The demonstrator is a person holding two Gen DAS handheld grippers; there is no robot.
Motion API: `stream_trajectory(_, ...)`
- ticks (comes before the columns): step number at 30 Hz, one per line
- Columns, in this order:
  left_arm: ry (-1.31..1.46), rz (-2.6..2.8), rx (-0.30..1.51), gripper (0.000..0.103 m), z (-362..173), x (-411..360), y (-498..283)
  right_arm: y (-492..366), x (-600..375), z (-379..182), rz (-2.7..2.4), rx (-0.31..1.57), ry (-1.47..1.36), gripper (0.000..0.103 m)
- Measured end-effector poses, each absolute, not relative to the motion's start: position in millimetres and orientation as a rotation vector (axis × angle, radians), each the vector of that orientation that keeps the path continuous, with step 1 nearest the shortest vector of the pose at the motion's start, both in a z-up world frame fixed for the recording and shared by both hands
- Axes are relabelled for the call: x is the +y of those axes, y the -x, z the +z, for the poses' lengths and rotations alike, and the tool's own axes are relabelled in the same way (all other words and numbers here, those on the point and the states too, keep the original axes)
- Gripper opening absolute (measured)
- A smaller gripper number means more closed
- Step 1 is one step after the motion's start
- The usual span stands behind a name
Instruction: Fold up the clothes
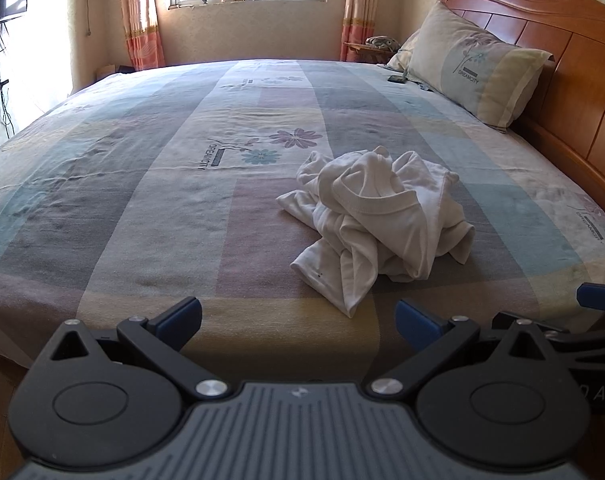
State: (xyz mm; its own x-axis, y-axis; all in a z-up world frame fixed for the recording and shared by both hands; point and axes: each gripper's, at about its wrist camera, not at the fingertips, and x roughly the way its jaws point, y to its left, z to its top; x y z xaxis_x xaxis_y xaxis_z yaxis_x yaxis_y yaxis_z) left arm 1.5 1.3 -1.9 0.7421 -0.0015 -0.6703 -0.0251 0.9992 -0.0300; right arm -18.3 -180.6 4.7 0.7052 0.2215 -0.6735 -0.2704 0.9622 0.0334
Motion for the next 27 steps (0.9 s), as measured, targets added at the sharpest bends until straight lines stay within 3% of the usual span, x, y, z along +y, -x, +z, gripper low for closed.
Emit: stream_trajectory(27,0.018,0.027,0.770,0.102,-19,1,-23,-4,-173,-10,0.273,0.777,0.090,0.103)
